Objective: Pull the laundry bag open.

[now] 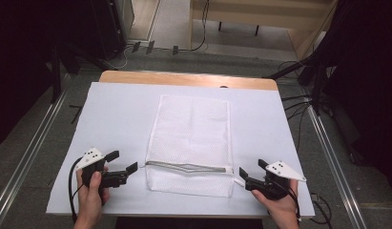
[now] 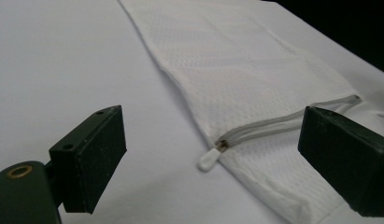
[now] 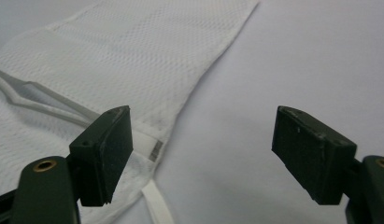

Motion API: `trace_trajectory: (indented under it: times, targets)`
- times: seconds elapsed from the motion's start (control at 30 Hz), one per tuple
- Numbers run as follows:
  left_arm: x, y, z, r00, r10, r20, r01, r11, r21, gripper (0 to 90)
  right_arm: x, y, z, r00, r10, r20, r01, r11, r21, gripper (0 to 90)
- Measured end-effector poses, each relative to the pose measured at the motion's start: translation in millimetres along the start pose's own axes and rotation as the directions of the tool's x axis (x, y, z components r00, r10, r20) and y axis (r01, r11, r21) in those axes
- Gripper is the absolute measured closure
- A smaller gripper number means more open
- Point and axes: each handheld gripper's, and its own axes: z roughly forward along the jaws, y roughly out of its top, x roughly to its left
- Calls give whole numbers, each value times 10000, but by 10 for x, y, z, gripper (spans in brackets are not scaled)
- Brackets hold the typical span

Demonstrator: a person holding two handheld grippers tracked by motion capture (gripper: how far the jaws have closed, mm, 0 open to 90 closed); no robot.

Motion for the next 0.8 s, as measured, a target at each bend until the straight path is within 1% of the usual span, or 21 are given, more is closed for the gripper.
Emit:
trace_trajectory:
  times: [0.03, 0.07, 0.1, 0.13, 0.17, 0.2, 0.27, 0.3, 0.37, 0.4, 0.43, 0.5, 0.53, 0.57, 0.6, 0.63, 0.67, 0.7, 0.77, 0.8]
  targets:
    - [13, -1, -13, 9999, 97, -91, -97, 10000, 20, 5, -57, -2, -30, 9999, 100, -99, -102, 9998, -144, 184]
    - [55, -10, -55, 9995, 304, -112, -305, 9995, -55, 0, -96, -1, -49, 9995, 187, -244, -192, 9996, -202, 177]
    - [78, -12, -75, 9996, 279, -99, -280, 9996, -103, 0, -136, -2, -65, 9995, 159, -289, -167, 9995, -267, 175]
    - [78, -12, -75, 9996, 279, -99, -280, 9996, -103, 0, -136, -2, -65, 9995, 159, -289, -167, 9995, -267, 175]
    - [105, -14, -96, 9995, 262, -187, -266, 9995, -194, 0, -202, -8, -103, 9994, 174, -310, -183, 9994, -290, 163]
    - [122, -14, -110, 9994, 273, -230, -277, 9995, -177, 0, -202, -8, -103, 9994, 174, -310, -183, 9994, -290, 163]
    - [168, -18, -140, 9995, 220, -226, -225, 9995, -221, 0, -258, -16, -128, 9996, 147, -229, -155, 9994, -317, 163]
    - [202, -21, -165, 9991, 285, -311, -292, 9993, -227, 0, -313, -25, -150, 9998, 176, -126, -179, 9995, -277, 163]
    - [222, -23, -184, 9991, 259, -348, -268, 9993, -262, 0, -333, -28, -155, 9997, 200, -126, -204, 9993, -303, 163]
    - [239, -24, -200, 9988, 281, -401, -292, 9992, -281, 0, -394, -35, -177, 9997, 224, -46, -225, 9994, -245, 163]
    - [251, -26, -209, 9987, 288, -432, -301, 9991, -308, 0, -394, -35, -177, 9997, 224, -46, -225, 9994, -245, 163]
    - [288, -31, -236, 9979, 373, -531, -390, 9988, -307, 0, -452, -41, -197, 9996, 267, -46, -268, 9992, -298, 162]
    - [307, -30, -249, 9973, 479, -561, -494, 9985, -254, 0, -478, -45, -208, 9996, 288, -25, -288, 9991, -311, 162]
    - [343, -33, -277, 9969, 479, -623, -498, 9983, -293, 0, -498, -48, -218, 9996, 299, 11, -298, 9991, -309, 162]
    - [363, -35, -293, 9973, 425, -602, -445, 9984, -338, 0, -539, -55, -235, 9994, 349, 23, -348, 9988, -330, 162]
    - [412, -39, -341, 9973, 318, -660, -346, 9985, -415, 0, -577, -63, -252, 9991, 403, 94, -399, 9986, -358, 162]
    - [412, -39, -341, 9973, 318, -660, -346, 9985, -415, 0, -577, -63, -252, 9991, 403, 94, -399, 9986, -358, 162]
    - [446, -45, -375, 9972, 263, -705, -297, 9984, -484, 0, -637, -73, -280, 9987, 463, 223, -455, 9983, -369, 162]
    - [491, -53, -420, 9971, 168, -749, -215, 9978, -629, 0, -660, -77, -292, 9985, 467, 277, -456, 9983, -376, 162]
    - [517, -58, -450, 9965, 119, -825, -176, 9974, -697, 0, -735, -89, -328, 9973, 575, 451, -556, 9976, -422, 163]
